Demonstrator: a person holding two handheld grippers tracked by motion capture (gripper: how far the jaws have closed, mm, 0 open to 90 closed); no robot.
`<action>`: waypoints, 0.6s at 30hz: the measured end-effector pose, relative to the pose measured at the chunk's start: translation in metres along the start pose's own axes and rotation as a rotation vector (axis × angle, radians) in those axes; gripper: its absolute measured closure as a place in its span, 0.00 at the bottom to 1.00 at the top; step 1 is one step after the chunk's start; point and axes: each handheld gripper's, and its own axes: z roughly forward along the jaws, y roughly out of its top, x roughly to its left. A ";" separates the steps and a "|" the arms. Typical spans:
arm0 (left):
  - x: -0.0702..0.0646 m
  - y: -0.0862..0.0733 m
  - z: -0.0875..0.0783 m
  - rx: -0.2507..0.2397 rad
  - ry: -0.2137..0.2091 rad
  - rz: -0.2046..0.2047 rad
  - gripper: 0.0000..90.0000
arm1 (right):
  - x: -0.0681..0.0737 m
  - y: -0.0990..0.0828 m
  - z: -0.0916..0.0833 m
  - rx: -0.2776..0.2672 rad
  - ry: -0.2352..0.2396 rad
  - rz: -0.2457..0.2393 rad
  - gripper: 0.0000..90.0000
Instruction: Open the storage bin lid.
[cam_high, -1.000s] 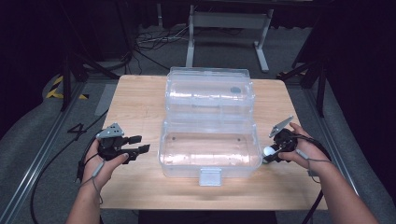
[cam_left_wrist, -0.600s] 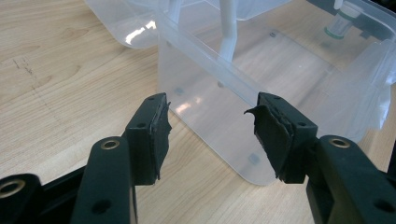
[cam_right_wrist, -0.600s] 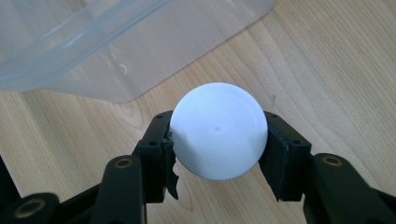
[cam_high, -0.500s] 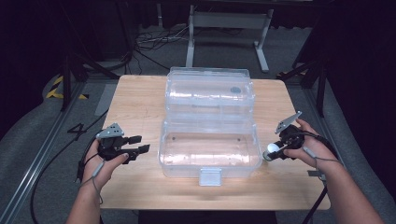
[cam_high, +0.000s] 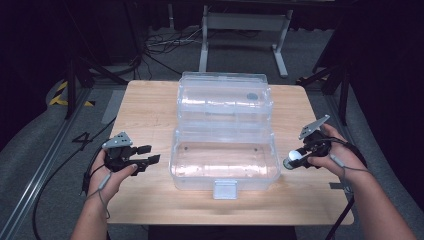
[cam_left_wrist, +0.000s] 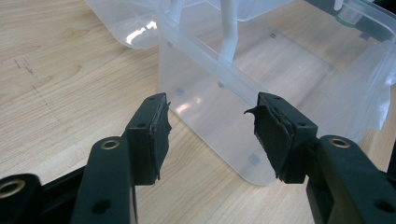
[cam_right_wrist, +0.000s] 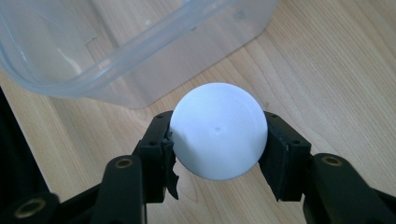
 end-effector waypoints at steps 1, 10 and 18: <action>0.000 0.000 0.000 -0.001 0.000 -0.001 0.51 | 0.000 0.000 -0.001 -0.005 0.002 0.001 0.56; 0.002 -0.001 -0.001 -0.001 0.009 -0.008 0.51 | 0.003 0.003 -0.015 -0.026 -0.017 0.001 0.56; 0.002 -0.001 -0.001 0.003 0.009 -0.010 0.51 | 0.008 0.007 -0.023 -0.034 -0.022 -0.012 0.56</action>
